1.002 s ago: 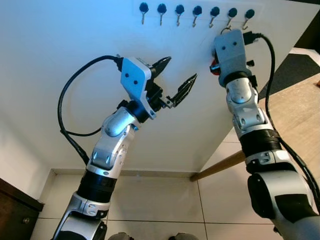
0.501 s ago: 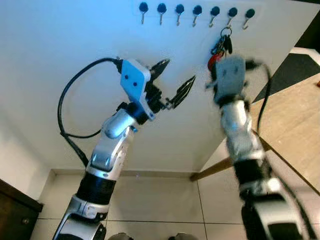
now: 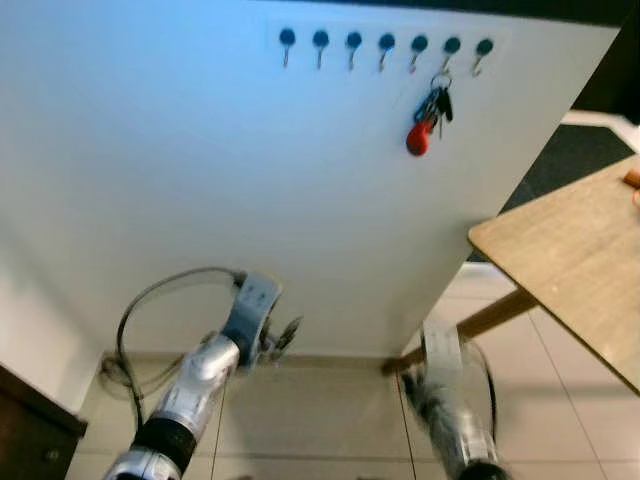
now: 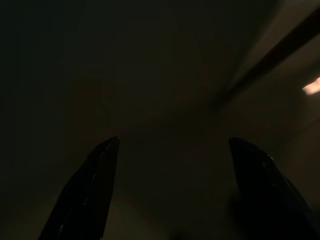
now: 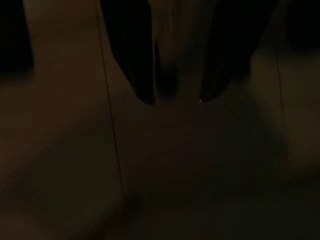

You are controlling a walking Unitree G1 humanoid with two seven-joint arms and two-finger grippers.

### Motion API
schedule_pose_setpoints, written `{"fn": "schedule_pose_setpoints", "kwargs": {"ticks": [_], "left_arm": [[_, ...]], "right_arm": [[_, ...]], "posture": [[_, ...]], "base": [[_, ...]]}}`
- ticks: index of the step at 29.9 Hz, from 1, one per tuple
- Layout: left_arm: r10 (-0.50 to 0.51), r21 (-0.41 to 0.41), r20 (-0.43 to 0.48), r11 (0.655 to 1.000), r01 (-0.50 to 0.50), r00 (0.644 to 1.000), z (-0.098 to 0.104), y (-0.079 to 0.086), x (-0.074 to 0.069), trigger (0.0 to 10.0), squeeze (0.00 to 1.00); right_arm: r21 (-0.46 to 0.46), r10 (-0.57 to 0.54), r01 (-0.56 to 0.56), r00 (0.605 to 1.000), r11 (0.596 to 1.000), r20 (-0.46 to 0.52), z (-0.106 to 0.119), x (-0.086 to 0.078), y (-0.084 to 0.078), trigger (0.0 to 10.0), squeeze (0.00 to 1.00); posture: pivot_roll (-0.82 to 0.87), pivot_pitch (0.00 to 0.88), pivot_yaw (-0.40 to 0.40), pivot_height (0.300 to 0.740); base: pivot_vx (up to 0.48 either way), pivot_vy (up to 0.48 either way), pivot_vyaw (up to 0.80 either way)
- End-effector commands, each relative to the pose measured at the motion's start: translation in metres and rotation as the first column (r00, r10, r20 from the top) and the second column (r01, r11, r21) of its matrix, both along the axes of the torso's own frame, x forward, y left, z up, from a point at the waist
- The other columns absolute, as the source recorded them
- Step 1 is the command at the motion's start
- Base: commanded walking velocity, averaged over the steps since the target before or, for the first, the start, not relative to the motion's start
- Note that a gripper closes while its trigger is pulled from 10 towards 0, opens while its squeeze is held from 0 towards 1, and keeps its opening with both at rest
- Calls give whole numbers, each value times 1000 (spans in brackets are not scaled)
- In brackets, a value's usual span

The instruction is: Hang keys on a hook

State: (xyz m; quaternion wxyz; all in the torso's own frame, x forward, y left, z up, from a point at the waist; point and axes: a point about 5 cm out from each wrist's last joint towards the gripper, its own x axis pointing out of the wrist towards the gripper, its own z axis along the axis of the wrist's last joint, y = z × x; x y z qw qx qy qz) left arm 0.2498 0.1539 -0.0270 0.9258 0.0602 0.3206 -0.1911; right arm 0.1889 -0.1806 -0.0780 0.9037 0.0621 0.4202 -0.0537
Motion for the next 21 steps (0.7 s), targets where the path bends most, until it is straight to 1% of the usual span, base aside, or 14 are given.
{"fn": "schedule_pose_setpoints", "kwargs": {"ticks": [1,2,3,4,5,7,9,10,11,12,14,21], "left_arm": [[116,2,-27,993,-116,993,-3,2,3,10000,0],[208,37,-79,978,-206,975,-13,12,-6,10000,0],[208,37,-79,978,-206,975,-13,12,-6,10000,0],[244,96,-90,967,-235,966,-19,20,-12,10000,0],[247,136,-90,963,-233,965,-22,25,-17,10000,0],[235,110,-93,968,-224,968,-24,25,-19,10000,0],[249,60,-98,968,-244,964,-24,24,-18,10000,0],[249,60,-98,968,-244,964,-24,24,-18,10000,0],[270,41,-102,963,-267,957,-24,25,-18,10000,0],[309,34,-103,951,-307,945,-24,27,-18,10000,0],[344,36,-105,939,-342,933,-25,29,-18,10000,0],[328,28,-82,945,-327,941,-25,25,-17,10000,0]], "right_arm": [[-23,-17,18,999,1000,38,7,12,-2,10000,0],[-64,-41,41,999,997,7,2,2,-7,10000,0],[-64,-41,41,999,997,7,2,2,-7,10000,0],[-77,-81,80,997,994,-14,-1,-5,-11,10000,0],[-87,-108,105,994,991,-22,-3,-9,-14,10000,0],[-92,-136,133,991,987,-22,-5,-13,-19,10000,0],[-94,-135,134,991,987,-6,-4,-13,-20,10000,0],[-94,-135,134,991,987,-6,-4,-13,-20,10000,0],[-97,-131,129,991,987,-5,-4,-12,-20,10000,0],[-101,-110,109,994,989,-3,-4,-12,-19,10000,0],[-106,-85,84,996,991,-4,-4,-11,-17,10000,0],[-115,-77,76,997,990,1,-4,-12,-17,10000,0]], "posture": [[44,0,-29,740],[41,0,-26,740],[41,0,-26,740],[40,0,-21,740],[39,0,-20,740],[40,0,-19,740],[39,0,-18,740],[39,0,-18,740],[39,0,-17,740],[37,0,-16,740],[37,0,-16,740],[39,0,-18,740]], "base": [[0,0,0],[0,0,0],[0,0,0],[0,0,0],[0,0,0],[0,0,0],[0,0,0],[0,0,0],[0,0,-525],[0,0,-800],[0,0,-800],[0,0,-800]]}}
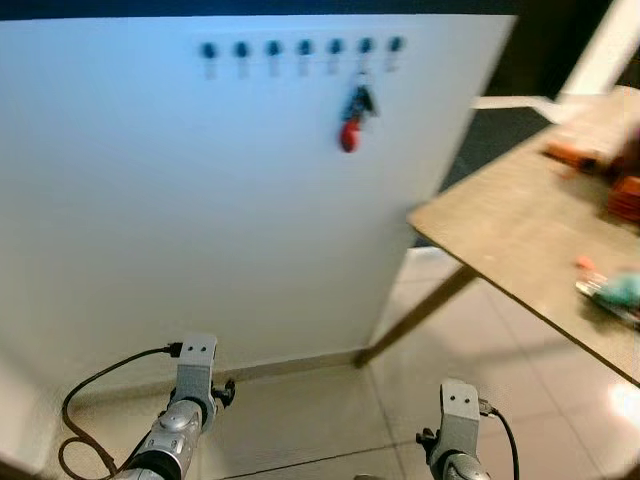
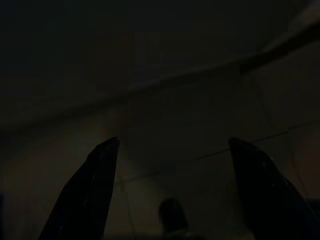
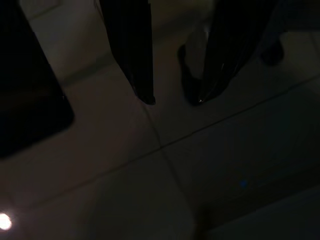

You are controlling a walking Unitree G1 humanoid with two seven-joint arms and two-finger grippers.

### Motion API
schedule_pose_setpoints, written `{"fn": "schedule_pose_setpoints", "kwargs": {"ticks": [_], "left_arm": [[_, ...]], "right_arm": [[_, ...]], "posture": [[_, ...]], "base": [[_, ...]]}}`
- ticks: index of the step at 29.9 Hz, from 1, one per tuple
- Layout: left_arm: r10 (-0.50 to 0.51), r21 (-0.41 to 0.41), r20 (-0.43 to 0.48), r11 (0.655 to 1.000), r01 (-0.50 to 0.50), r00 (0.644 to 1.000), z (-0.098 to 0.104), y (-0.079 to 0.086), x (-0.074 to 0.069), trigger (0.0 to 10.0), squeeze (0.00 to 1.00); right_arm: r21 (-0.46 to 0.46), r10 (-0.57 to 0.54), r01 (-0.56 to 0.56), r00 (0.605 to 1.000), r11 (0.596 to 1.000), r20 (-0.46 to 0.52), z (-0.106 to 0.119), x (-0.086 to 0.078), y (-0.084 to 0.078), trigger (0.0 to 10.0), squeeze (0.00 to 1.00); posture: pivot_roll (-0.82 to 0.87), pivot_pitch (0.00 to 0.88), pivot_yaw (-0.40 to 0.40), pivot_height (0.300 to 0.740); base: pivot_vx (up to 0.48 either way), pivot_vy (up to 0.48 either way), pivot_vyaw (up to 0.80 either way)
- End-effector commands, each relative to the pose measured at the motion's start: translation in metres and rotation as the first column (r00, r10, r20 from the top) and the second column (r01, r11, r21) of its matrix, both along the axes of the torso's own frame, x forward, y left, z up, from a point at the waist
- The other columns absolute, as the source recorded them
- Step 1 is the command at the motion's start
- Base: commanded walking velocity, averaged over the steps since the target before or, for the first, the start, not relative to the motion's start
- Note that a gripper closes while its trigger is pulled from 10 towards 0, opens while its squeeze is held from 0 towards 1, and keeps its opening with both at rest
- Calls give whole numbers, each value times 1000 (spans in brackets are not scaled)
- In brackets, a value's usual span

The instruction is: Hang keys on a hook

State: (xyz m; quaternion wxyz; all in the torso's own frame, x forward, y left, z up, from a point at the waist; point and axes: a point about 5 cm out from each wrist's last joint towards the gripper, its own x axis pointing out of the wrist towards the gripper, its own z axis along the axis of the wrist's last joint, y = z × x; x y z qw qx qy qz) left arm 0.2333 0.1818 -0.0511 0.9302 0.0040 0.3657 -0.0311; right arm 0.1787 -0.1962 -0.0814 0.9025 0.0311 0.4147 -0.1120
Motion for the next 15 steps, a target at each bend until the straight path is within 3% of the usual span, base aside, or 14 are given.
{"fn": "schedule_pose_setpoints", "kwargs": {"ticks": [1,5,15], "left_arm": [[2,-7,2,1000,-2,1000,-2,-4,-1,10000,0],[43,-28,5,999,-43,999,-3,-3,-2,10000,0],[-12,-48,86,999,16,996,3,-11,3,10000,0]], "right_arm": [[-16,12,-12,1000,1000,-2,-1,-2,0,10000,0],[-25,34,-34,999,999,-7,-1,-2,0,10000,0],[-46,122,-122,993,992,1,1,2,2,10000,0]], "posture": [[42,0,-22,740],[43,0,-24,740],[47,0,-31,740]], "base": [[0,0,-800],[0,0,-800],[0,0,-800]]}}
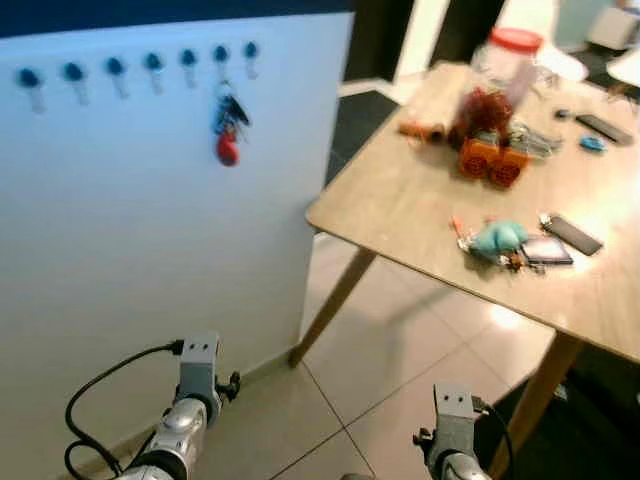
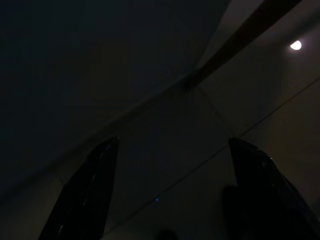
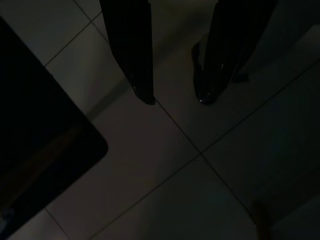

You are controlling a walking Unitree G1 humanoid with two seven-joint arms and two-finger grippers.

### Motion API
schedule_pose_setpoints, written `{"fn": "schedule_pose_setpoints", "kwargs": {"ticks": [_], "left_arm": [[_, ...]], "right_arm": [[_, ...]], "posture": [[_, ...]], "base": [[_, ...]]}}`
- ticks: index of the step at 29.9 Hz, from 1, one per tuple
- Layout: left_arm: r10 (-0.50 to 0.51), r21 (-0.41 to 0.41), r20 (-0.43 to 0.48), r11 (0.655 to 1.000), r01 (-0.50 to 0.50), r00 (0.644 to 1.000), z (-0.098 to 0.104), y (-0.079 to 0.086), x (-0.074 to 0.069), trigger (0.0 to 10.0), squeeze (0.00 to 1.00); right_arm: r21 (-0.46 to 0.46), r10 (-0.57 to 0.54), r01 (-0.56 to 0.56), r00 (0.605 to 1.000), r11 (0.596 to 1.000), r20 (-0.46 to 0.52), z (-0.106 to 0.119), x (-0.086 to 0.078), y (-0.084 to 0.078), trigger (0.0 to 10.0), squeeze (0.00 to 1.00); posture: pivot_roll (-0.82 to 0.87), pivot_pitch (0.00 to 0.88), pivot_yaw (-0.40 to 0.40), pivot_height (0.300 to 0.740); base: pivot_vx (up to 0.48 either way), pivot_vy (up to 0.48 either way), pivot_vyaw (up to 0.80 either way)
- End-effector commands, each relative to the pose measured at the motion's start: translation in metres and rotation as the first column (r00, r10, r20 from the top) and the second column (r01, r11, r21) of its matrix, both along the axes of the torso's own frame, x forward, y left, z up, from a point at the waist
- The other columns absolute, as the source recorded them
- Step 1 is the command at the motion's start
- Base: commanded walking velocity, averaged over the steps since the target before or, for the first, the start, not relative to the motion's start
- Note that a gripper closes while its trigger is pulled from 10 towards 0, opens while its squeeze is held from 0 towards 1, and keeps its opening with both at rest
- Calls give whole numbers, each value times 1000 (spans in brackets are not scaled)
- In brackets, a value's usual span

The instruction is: Hang keys on a hook

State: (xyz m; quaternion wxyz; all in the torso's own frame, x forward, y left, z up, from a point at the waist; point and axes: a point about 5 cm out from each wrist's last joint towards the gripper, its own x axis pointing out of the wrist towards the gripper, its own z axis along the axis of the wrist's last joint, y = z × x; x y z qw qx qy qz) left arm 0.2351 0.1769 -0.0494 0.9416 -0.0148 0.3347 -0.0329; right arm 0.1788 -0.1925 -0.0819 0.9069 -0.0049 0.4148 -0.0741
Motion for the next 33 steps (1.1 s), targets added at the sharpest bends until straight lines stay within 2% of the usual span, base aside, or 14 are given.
{"fn": "schedule_pose_setpoints", "kwargs": {"ticks": [1,7,16,18,22,28,33], "left_arm": [[-33,-8,28,999,33,999,1,-7,2,10000,0],[-46,24,3,999,46,999,-2,-8,-2,10000,0],[-42,-4,35,999,43,998,-1,-9,-3,10000,0],[-66,-1,42,998,66,997,-1,-11,-3,10000,0],[-110,29,-1,994,110,994,-6,-15,-9,10000,0],[-114,15,-21,993,114,993,-8,-17,-12,10000,0],[-99,42,21,994,98,995,-6,-13,-10,10000,0]], "right_arm": [[-13,29,-29,1000,999,6,1,2,-1,10000,0],[-13,50,-49,999,999,1,1,2,1,10000,0],[-9,76,-76,997,997,-3,0,2,5,10000,0],[-11,87,-87,996,996,-2,0,2,6,10000,0],[-26,115,-115,993,993,0,1,4,7,10000,0],[-35,137,-137,991,990,-3,1,5,8,10000,0],[-16,149,-149,989,989,17,2,6,10,10000,0]], "posture": [[47,0,-31,740],[48,0,-34,740],[45,0,-35,740],[45,0,-35,740],[47,0,-36,740],[49,0,-37,740],[50,1,-39,740]], "base": [[0,0,-800],[0,0,-800],[0,0,-800],[0,0,-800],[0,0,-800],[0,0,-800],[0,0,-403]]}}
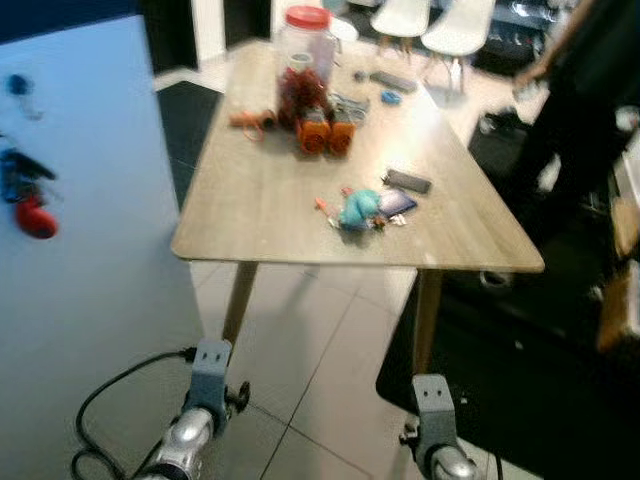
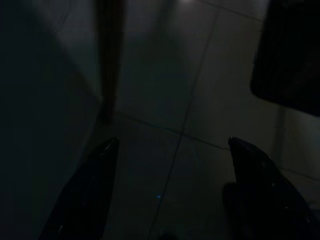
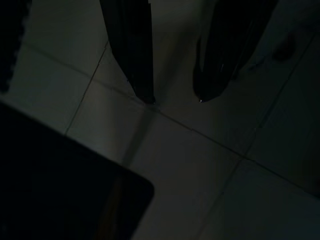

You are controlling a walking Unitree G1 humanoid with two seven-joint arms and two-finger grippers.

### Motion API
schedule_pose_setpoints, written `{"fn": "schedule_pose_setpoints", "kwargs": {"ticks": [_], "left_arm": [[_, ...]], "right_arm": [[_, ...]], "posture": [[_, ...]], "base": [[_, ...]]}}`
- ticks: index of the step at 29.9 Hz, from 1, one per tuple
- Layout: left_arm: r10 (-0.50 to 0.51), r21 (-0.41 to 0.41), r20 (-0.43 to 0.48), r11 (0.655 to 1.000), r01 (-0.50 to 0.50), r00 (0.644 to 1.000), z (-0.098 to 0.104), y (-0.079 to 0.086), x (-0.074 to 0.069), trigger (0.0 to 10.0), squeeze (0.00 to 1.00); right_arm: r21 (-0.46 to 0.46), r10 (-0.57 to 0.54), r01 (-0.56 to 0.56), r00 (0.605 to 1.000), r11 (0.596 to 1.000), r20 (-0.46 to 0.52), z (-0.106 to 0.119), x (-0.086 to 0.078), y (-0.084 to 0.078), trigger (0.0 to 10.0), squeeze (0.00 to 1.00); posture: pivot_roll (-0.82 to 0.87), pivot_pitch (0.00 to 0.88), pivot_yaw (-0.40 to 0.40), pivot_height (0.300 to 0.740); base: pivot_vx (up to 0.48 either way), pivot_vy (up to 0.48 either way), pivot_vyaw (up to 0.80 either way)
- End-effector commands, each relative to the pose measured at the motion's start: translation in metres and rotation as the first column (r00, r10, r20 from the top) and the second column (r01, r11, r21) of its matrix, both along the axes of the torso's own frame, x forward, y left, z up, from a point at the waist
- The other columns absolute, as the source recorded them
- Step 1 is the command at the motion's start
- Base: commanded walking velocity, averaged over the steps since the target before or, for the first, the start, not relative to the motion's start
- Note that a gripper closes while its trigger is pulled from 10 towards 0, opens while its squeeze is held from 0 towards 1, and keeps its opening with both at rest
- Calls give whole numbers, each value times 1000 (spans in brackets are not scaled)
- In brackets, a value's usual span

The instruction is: Hang keys on a hook

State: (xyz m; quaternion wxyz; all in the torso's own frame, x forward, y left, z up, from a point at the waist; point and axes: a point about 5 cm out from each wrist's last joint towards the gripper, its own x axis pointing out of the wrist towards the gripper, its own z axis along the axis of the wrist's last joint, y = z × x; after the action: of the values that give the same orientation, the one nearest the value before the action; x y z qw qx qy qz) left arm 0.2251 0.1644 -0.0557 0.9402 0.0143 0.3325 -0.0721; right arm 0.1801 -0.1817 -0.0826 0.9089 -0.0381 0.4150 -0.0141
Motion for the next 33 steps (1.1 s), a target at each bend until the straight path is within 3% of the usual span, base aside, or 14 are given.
{"fn": "schedule_pose_setpoints", "kwargs": {"ticks": [1,8,24,29,33], "left_arm": [[5,13,32,1000,-6,999,2,1,2,10000,0],[77,-14,41,997,-76,996,5,2,6,10000,0],[41,-9,66,999,-41,997,7,-8,9,10000,0],[-10,12,79,1000,9,997,9,-13,11,10000,0],[7,-2,89,1000,-7,996,10,-13,12,10000,0]], "right_arm": [[1,21,-21,1000,1000,22,3,5,0,10000,0],[-17,24,-24,1000,1000,12,2,2,-3,10000,0],[-28,60,-60,998,998,-5,0,0,0,10000,0],[-33,59,-59,998,998,-2,1,1,-1,10000,0],[-37,57,-57,998,998,-6,0,-1,-1,10000,0]], "posture": [[49,2,-41,740],[57,11,-49,740],[55,13,-60,740],[60,19,-54,740],[62,21,-52,740]], "base": [[0,0,0],[0,0,0],[0,0,0],[0,-457,0],[0,-120,0]]}}
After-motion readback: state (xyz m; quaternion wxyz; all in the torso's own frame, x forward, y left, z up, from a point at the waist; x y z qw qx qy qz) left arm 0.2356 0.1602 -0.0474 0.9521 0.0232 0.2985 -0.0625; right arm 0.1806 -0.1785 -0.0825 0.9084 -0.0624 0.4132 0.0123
